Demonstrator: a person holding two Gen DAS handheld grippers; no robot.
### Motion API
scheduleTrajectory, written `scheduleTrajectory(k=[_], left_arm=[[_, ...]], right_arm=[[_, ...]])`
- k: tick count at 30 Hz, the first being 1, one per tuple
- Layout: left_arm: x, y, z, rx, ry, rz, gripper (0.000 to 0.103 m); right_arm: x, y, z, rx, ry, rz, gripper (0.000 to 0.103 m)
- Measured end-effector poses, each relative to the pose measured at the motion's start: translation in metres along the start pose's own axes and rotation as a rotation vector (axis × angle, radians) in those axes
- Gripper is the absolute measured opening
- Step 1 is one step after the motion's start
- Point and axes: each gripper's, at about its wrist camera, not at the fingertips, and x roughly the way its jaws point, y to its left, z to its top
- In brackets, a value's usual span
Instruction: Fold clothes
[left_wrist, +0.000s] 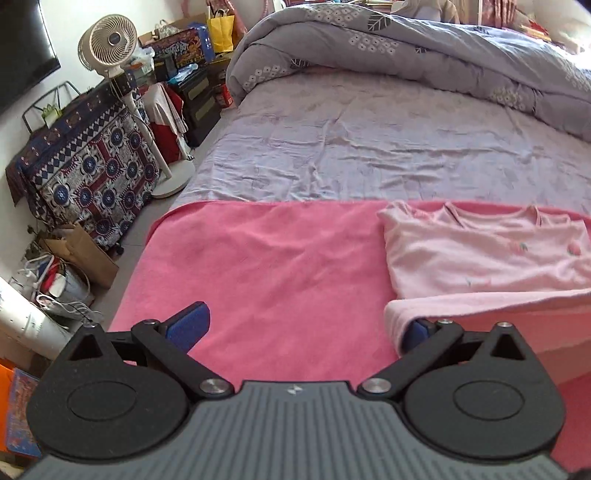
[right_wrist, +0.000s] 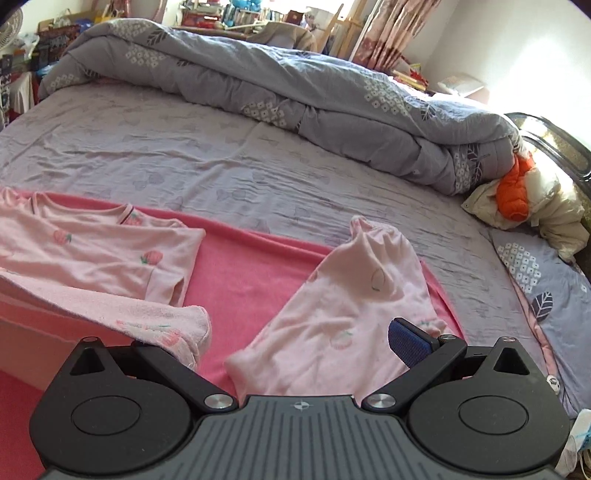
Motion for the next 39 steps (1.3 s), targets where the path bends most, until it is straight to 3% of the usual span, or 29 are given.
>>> scheduleTrajectory(k=[3, 7, 13, 17, 23, 27, 31, 35, 37, 39], left_arm=[[0.044, -0.007, 0.031, -0.004, 0.046, -0.035, 0.103], [0.110, -0.016, 0.060, -0.007, 0.196, -0.051, 0.103], [0.174, -0.008, 0.073, -0.191, 0.424, -0.155, 0.103], [0.201, 0.004, 0.081, -0.272, 0.531, -0.206, 0.103], [0.231, 0.017, 0.081, -0.404, 0.674, -0.280, 0.103], [0.237, 0.016, 0.084, -0.380, 0.730, -0.294, 0.103], [0.235, 0.015, 0.084, -0.398, 0.756, -0.326, 0.103], [0.242, 0.030, 0.072, -0.659, 0.826, -0.480, 0.102], [0.245, 0.038, 0.066, -0.802, 0.829, -0.561, 0.102], [0.245, 0.045, 0.063, -0.884, 0.804, -0.592, 0.102]], right_arm=[[0.046, 0.005, 0.032, -0.010, 0.050, 0.010, 0.103], [0.113, 0.020, 0.065, -0.051, 0.153, 0.035, 0.103], [0.180, 0.060, 0.088, -0.210, 0.276, 0.063, 0.103], [0.193, 0.073, 0.102, -0.302, 0.278, 0.118, 0.103], [0.220, 0.048, 0.127, -0.120, 0.419, 0.296, 0.103], [0.237, 0.033, 0.125, 0.017, 0.500, 0.415, 0.103], [0.242, 0.024, 0.122, 0.175, 0.501, 0.506, 0.103], [0.248, 0.022, 0.122, 0.315, 0.518, 0.579, 0.103], [0.253, 0.018, 0.123, 0.399, 0.526, 0.612, 0.103], [0.258, 0.012, 0.123, 0.487, 0.538, 0.641, 0.103]])
